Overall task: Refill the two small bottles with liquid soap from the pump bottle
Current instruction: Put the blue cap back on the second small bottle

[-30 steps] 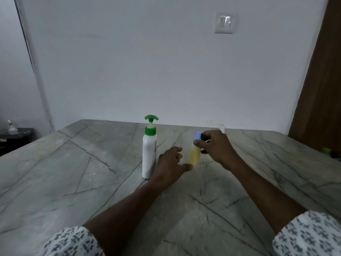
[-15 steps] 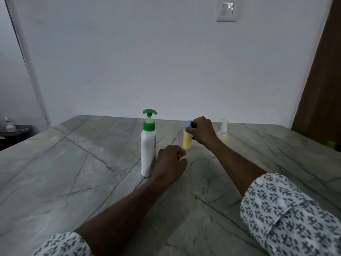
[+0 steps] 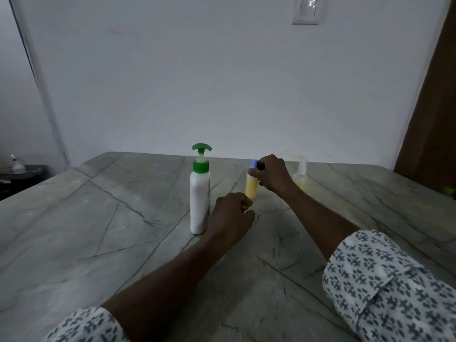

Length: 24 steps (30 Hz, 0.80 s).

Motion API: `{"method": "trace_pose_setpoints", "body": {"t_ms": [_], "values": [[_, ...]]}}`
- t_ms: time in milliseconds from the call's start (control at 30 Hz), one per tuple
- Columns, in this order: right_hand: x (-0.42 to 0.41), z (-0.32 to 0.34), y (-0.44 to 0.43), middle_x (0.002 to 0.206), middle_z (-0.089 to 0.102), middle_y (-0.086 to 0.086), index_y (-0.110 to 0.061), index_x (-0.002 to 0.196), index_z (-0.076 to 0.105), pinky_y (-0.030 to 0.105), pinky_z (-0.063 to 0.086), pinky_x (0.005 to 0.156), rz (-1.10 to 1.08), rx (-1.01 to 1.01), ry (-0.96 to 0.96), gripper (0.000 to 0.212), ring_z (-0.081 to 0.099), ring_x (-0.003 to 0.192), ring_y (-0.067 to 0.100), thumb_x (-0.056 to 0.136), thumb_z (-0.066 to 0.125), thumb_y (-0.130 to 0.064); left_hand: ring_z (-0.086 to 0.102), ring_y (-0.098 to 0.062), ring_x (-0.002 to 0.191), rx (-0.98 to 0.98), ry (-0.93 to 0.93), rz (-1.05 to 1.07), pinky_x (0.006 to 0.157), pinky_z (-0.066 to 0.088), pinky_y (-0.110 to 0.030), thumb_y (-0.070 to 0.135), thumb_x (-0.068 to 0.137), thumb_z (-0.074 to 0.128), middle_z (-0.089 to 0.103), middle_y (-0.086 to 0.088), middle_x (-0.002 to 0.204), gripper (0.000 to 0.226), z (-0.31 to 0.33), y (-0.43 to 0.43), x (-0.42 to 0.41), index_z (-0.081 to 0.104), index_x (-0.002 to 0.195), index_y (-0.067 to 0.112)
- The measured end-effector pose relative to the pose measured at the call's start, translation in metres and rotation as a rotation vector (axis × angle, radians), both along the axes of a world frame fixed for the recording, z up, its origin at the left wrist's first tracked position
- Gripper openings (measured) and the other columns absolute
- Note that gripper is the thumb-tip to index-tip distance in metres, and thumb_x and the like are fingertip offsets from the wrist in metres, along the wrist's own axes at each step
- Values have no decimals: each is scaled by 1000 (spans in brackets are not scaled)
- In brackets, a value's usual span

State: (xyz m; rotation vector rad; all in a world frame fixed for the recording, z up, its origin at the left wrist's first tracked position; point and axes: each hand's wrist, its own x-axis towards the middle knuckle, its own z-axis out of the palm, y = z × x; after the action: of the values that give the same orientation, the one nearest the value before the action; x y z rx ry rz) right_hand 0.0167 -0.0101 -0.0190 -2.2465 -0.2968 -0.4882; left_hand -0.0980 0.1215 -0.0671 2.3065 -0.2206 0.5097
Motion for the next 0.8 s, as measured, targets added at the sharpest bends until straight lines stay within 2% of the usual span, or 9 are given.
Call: {"method": "trace_pose_setpoints", "body": {"t_ms": [133, 233, 333, 433, 533, 600, 667, 733, 800], "values": [[-5, -1, -3, 75, 61, 9, -1, 83, 63, 31, 42, 62, -23, -58, 8, 42, 55, 66, 20, 76, 78, -40, 65, -8, 89, 6, -79, 24, 81, 55, -25, 33, 91, 68, 71, 2, 107, 28, 4, -2, -4, 68, 115, 17], [-13, 0, -9, 108, 66, 13, -2, 121, 58, 27, 40, 75, -56, -47, -13, 59, 62, 98, 27, 79, 75, -40, 64, -6, 82, 56, -140, 54, 74, 55, -24, 44, 93, 64, 73, 5, 104, 31, 11, -5, -11, 71, 111, 20], [-24, 3, -18, 108, 69, 15, -1, 124, 56, 29, 43, 80, -101, -57, -57, 58, 63, 104, 29, 83, 72, -38, 63, -2, 68, 130, -312, 104, 65, 55, -25, 53, 93, 56, 74, 11, 90, 35, 23, -9, -23, 75, 96, 24], [-39, 5, -26, 100, 69, 12, -1, 120, 59, 34, 47, 84, -108, -25, -98, 50, 63, 100, 27, 85, 70, -35, 58, -2, 57, -20, -589, 170, 56, 48, -19, 50, 90, 56, 72, 10, 80, 35, 41, -6, -36, 73, 93, 20], [-60, 3, -31, 97, 69, 9, -3, 117, 61, 31, 46, 79, -107, 2, -125, 44, 63, 94, 23, 86, 69, -33, 54, -11, 73, -285, -723, 375, 62, 44, -18, 33, 85, 70, 58, 2, 88, 34, 61, 10, -48, 59, 111, 12], [-72, -1, -33, 98, 70, 9, -4, 118, 61, 29, 46, 79, -89, 6, -131, 44, 64, 93, 21, 86, 69, -32, 50, -17, 97, -372, -585, 528, 80, 43, -23, 27, 79, 76, 49, -5, 107, 57, 64, 26, -51, 47, 124, 7], [-81, -8, -36, 99, 69, 9, -4, 120, 61, 25, 45, 77, -61, 7, -113, 45, 65, 90, 19, 86, 69, -32, 43, -27, 116, -341, -284, 582, 94, 41, -34, 35, 74, 80, 43, -13, 126, 78, 55, 42, -48, 38, 132, 4], [-88, -13, -39, 98, 69, 7, -4, 121, 61, 24, 45, 75, -33, -15, -88, 45, 63, 87, 17, 86, 70, -31, 45, -34, 120, -316, -24, 522, 98, 46, -45, 43, 68, 85, 43, -18, 131, 92, 43, 53, -41, 36, 134, 2], [-92, -19, -42, 99, 68, 7, -4, 121, 61, 24, 46, 76, -6, -56, -60, 46, 63, 86, 16, 86, 71, -31, 50, -38, 118, -320, 82, 453, 97, 50, -52, 47, 62, 90, 45, -20, 131, 101, 35, 56, -36, 35, 134, 2]]}}
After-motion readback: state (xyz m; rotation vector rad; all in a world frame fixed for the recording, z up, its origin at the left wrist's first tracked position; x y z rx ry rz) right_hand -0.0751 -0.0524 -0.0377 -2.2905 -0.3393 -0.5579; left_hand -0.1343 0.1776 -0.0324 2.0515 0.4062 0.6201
